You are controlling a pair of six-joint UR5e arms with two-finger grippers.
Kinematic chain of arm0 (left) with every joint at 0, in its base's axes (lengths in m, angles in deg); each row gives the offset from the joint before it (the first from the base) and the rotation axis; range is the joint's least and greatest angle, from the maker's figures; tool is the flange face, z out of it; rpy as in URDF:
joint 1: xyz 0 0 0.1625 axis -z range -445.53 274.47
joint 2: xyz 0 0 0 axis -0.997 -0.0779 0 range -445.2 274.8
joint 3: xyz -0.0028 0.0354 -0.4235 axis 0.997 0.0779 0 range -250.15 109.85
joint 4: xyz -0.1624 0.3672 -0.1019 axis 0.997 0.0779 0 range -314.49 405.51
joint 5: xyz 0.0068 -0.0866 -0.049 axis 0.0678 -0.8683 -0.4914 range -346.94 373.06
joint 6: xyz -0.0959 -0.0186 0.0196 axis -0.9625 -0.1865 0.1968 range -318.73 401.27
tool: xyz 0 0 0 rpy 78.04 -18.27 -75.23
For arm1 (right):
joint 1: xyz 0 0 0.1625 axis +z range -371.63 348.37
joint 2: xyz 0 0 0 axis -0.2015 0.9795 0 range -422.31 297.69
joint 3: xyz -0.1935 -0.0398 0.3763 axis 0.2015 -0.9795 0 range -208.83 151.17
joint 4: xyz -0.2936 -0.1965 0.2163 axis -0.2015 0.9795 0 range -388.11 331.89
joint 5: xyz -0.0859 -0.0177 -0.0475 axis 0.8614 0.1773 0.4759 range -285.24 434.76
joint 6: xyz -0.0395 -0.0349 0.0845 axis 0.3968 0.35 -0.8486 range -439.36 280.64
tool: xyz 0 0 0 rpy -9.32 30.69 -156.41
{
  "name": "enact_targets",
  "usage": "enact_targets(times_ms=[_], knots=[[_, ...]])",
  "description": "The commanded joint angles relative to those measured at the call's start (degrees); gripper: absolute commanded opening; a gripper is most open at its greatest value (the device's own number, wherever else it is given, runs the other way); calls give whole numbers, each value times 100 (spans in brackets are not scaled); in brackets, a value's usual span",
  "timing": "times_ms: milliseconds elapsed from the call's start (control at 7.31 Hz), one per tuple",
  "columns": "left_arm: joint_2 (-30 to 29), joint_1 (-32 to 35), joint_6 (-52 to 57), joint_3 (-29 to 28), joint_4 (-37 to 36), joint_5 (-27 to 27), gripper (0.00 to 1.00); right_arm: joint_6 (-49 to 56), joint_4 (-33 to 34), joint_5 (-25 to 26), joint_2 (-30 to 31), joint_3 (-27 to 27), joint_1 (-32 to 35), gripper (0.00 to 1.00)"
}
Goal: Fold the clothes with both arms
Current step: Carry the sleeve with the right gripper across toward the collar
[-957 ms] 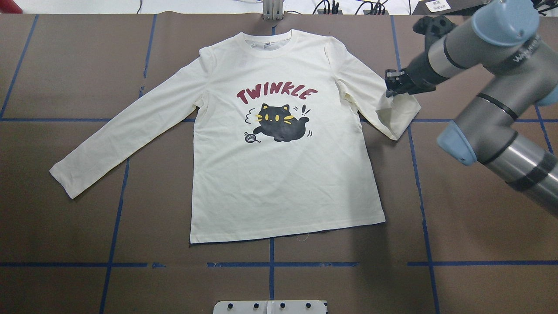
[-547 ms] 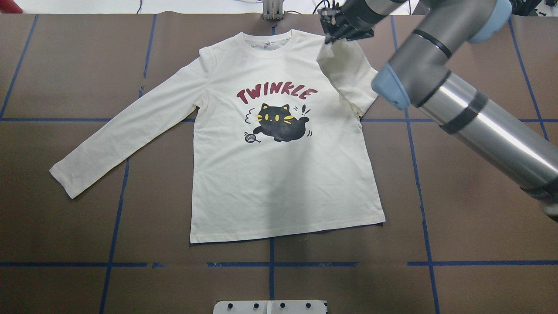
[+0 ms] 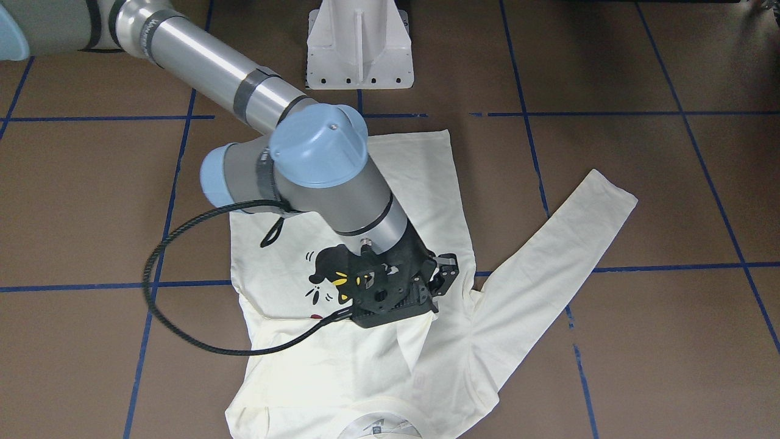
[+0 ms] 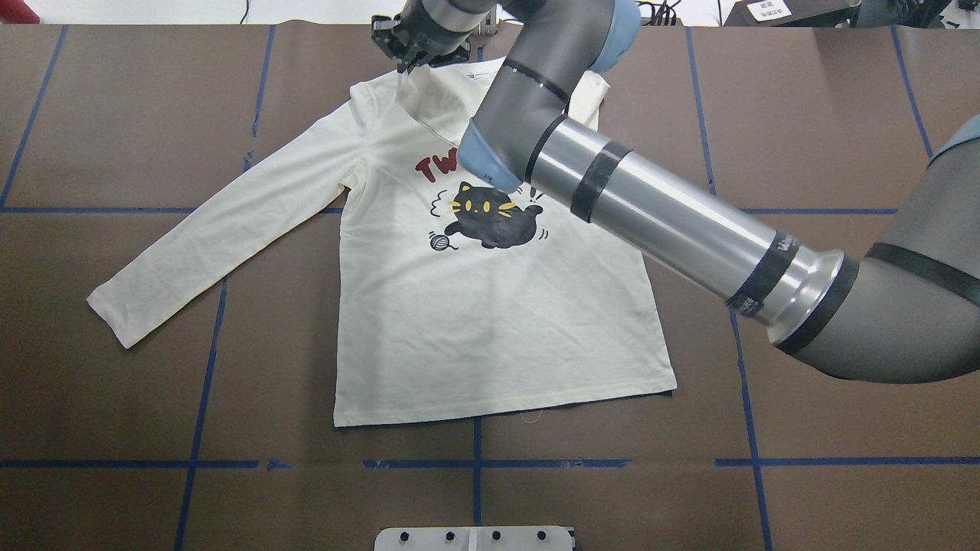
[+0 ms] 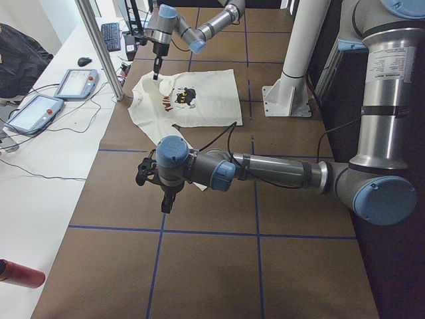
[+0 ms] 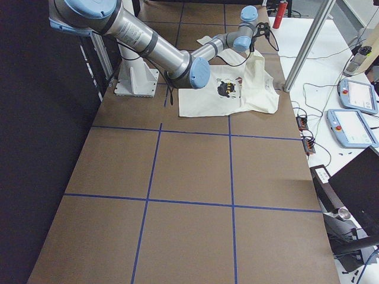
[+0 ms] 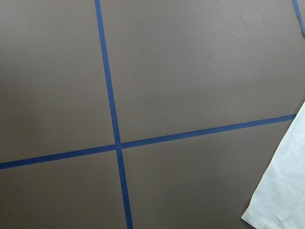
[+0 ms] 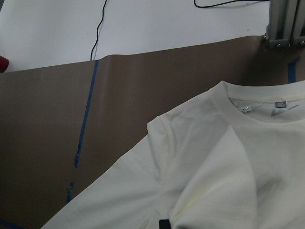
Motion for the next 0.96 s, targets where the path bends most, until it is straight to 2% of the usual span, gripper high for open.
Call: enact_targets(times_ms=[0,137,273,410,820], knots=[[9,7,-4,16,2,0,100,6,-92,405,-23,-190,-341,0],[18,7,13,8,2,0,100,14,-110,736,-172,-321,-472,0],[9,-2,22,-10,2,0,100,23,-293,905,-330,-514,-551,74],[0,-2,22,-45,2,0,100,15,-512,1037,-357,-533,-569,100],[26,-2,-4,-220,238,0,100,-12,-506,1161,-489,-542,-657,100]])
